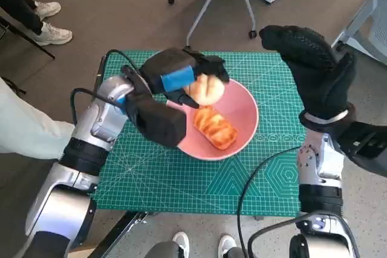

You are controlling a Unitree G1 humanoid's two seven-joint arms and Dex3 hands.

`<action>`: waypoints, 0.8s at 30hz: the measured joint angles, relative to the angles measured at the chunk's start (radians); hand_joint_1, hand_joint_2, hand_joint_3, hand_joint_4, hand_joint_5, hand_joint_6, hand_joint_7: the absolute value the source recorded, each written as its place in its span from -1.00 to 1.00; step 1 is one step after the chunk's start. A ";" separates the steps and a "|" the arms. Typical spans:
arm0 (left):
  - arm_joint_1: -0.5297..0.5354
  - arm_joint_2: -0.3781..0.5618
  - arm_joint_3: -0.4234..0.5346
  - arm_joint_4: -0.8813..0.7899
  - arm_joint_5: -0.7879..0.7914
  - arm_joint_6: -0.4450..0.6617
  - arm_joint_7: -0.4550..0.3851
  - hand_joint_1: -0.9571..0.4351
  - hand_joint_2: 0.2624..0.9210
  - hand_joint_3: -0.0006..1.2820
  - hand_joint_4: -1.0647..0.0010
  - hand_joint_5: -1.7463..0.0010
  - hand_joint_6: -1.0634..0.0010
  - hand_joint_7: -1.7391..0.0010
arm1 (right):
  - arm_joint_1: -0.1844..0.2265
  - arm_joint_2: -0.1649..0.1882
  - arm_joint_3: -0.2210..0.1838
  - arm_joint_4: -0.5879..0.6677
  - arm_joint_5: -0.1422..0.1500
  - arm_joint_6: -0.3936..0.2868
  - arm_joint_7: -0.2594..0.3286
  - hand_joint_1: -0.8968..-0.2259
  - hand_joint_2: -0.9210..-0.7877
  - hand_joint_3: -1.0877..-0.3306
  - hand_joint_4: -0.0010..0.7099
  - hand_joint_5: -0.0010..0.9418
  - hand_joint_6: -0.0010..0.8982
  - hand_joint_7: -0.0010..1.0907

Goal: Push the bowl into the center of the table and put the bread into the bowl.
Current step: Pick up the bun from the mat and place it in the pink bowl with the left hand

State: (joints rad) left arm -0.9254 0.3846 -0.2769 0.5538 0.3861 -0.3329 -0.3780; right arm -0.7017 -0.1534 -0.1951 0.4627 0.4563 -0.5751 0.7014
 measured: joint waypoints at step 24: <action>0.166 -0.074 0.263 -0.282 -0.415 0.154 -0.066 -0.68 1.00 0.21 0.73 1.00 0.59 0.99 | -0.001 0.000 0.001 0.000 -0.022 0.001 -0.018 -0.23 -1.00 -0.04 -0.56 -1.00 -1.00 -0.18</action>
State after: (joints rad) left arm -0.7597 0.3105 -0.0139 0.2715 -0.0290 -0.1794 -0.4441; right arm -0.7026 -0.1538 -0.1943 0.4630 0.4339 -0.5741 0.6832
